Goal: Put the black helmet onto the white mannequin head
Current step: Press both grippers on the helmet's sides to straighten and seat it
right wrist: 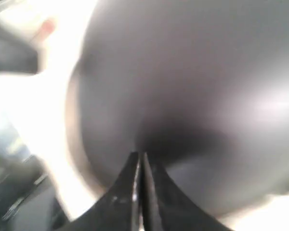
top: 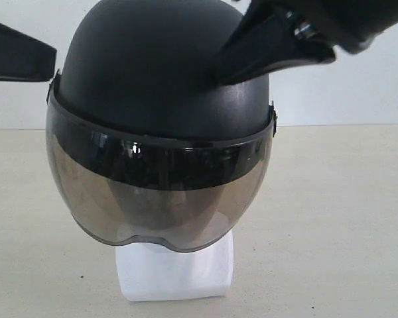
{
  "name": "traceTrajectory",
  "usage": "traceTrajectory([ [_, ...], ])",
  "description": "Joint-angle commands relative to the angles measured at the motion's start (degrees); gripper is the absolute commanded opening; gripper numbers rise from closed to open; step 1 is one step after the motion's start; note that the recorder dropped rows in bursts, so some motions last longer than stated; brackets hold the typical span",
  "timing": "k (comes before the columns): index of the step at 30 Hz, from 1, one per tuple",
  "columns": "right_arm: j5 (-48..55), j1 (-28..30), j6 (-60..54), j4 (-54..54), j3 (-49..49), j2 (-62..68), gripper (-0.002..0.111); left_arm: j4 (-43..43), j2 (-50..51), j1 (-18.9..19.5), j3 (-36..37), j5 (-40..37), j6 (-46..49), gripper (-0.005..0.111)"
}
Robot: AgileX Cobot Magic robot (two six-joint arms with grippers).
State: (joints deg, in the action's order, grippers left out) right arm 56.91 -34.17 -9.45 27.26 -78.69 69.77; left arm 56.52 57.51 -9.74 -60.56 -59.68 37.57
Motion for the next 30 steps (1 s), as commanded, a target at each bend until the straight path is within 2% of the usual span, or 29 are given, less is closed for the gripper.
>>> traceTrajectory([
  [1,-0.7,0.48,9.05,-12.38,-0.57,-5.91,0.0,-2.58,-3.88,-0.15,-1.52,0.22,-3.41,0.004],
  [4,1.82,0.48,14.5,-23.25,-0.57,-7.43,0.0,-10.65,-5.18,-0.15,-1.52,4.79,-9.29,0.004],
  [7,0.95,0.48,17.87,-27.81,1.02,-5.97,0.0,-14.9,-3.35,-0.15,-1.52,6.36,-12.08,0.004],
  [13,-5.29,0.48,21.69,-27.81,8.03,-0.58,0.0,-15.89,4.69,-0.15,-1.52,8.37,-11.02,0.004],
  [21,-10.1,0.48,22.2,-26.06,8.03,1.22,0.0,-18.1,10.76,-0.15,-1.52,9.35,-10.47,0.004],
  [30,-13.43,0.48,18.13,-18.39,7.68,1.22,0.0,-18.22,11.69,-0.15,-1.52,11.45,-9.42,0.004],
])
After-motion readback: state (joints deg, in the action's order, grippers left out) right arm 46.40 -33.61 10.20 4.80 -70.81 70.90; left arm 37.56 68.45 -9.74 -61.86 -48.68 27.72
